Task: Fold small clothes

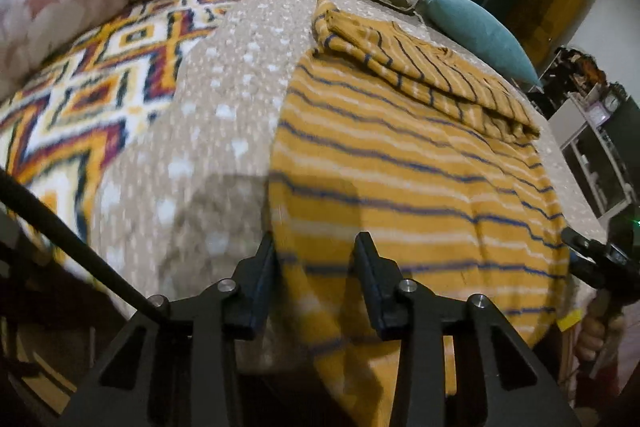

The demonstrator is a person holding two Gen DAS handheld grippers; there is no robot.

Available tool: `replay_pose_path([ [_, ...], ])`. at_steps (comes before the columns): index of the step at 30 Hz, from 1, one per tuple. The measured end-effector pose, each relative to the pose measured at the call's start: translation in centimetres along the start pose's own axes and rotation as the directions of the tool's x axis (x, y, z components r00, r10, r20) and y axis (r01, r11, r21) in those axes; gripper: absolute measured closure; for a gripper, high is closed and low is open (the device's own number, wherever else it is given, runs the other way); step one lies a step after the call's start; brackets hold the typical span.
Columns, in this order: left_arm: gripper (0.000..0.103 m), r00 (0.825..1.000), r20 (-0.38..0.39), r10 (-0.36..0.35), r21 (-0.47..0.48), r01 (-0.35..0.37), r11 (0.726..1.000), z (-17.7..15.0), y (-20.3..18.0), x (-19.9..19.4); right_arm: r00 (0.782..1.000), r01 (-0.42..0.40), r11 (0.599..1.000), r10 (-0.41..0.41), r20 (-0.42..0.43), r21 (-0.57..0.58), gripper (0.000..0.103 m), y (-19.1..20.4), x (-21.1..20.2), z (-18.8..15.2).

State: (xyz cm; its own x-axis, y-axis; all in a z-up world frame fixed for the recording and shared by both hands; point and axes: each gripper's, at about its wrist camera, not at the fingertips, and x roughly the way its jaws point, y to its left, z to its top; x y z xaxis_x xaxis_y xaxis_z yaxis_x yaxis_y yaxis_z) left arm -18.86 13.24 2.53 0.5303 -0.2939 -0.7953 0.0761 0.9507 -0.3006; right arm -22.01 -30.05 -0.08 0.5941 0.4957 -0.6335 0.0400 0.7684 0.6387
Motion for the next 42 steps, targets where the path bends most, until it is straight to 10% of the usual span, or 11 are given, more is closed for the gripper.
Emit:
replay_pose_path([
  [15, 0.066, 0.998, -0.044, -0.048, -0.017, 0.047, 0.999, -4.5, -0.7, -0.3, 0.973, -0.156, 0.986, 0.165, -0.162, 0.064, 0.054, 0.0, -0.4, -6.2],
  [22, 0.093, 0.997, -0.059, -0.059, -0.042, 0.057, 0.997, -4.8, -0.4, -0.7, 0.962, -0.14, 0.989, 0.148, -0.228, 0.052, 0.057, 0.7, -0.1, -8.2],
  [27, 0.098, 0.996, -0.043, -0.075, -0.059, 0.072, 0.996, -4.9, -0.1, -1.7, 0.961, -0.086, 0.996, 0.089, -0.261, 0.023, 0.091, 1.2, 0.5, -8.5],
  [30, 0.099, 0.995, -0.023, -0.097, -0.073, 0.095, 0.993, -4.8, 0.0, -3.1, 0.965, -0.066, 0.997, 0.053, -0.257, -0.044, 0.093, 2.6, -0.1, -8.6],
  [42, 0.099, 0.975, 0.157, -0.156, -0.019, 0.161, 0.987, 8.0, -2.3, -5.0, 0.991, -0.124, 0.952, 0.108, -0.073, -0.281, 0.094, 11.0, -3.4, 1.4],
])
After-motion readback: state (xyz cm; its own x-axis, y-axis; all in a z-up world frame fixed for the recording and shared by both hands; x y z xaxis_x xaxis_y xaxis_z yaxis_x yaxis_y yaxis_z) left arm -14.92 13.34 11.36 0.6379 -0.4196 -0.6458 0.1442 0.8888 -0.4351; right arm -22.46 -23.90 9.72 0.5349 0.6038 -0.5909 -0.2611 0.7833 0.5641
